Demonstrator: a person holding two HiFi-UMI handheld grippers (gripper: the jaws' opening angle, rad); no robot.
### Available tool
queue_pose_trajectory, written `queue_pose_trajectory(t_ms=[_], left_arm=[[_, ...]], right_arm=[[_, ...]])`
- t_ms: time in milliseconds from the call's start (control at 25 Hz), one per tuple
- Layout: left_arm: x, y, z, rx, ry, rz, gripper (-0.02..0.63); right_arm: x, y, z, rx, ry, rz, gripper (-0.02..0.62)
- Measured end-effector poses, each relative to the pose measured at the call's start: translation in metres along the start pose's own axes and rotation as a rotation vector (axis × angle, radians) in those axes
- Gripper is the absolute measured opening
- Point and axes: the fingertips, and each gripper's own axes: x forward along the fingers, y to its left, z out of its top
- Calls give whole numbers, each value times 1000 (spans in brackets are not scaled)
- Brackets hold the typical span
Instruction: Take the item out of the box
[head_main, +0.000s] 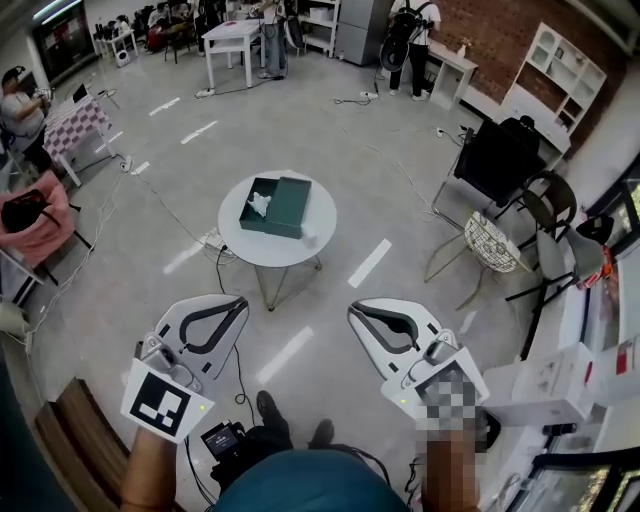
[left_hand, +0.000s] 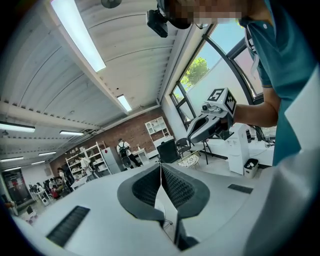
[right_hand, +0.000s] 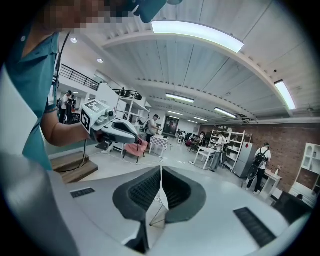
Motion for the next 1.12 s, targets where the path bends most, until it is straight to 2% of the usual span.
queue_pose_trajectory(t_ms=[520, 880, 1120], left_arm=[[22, 103, -56, 1, -19, -44, 23], [22, 156, -95, -8, -47, -67, 23], [25, 194, -122, -42, -45, -50, 23]], right_arm=[[106, -39, 18, 23, 18, -47, 40], [167, -50, 34, 7, 30, -81, 40], [217, -62, 41, 4, 38, -54, 40]])
